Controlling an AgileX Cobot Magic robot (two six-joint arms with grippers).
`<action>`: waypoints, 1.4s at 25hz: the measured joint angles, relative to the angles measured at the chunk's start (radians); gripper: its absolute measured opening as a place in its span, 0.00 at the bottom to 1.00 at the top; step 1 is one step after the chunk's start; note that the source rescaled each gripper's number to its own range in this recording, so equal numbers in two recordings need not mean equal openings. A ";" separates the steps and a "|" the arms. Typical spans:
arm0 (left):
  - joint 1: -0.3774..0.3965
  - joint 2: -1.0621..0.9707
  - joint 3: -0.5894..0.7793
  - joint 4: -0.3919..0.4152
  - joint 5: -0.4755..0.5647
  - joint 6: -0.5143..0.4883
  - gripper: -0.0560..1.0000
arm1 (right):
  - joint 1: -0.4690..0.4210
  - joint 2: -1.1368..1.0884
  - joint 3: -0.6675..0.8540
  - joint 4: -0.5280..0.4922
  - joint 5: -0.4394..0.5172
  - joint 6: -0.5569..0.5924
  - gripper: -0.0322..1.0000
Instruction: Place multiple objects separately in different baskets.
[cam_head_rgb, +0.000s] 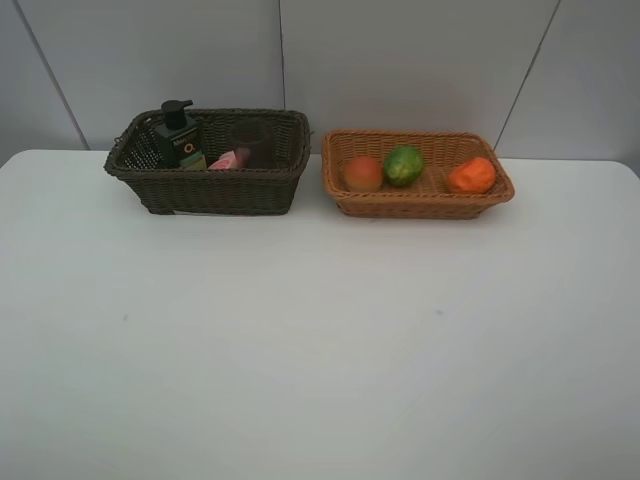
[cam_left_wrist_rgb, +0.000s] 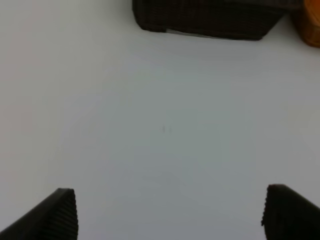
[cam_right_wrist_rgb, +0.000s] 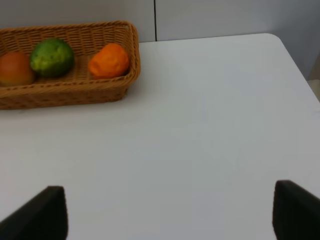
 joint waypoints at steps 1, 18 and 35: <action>0.000 0.000 0.008 0.019 0.000 0.000 0.96 | 0.000 0.000 0.000 0.000 0.000 0.000 0.68; 0.000 0.000 0.033 0.044 -0.067 0.076 0.96 | 0.000 0.000 0.000 0.000 0.000 0.000 0.68; 0.000 0.000 0.063 0.045 -0.132 0.158 0.96 | 0.000 0.000 0.000 0.000 0.000 0.000 0.68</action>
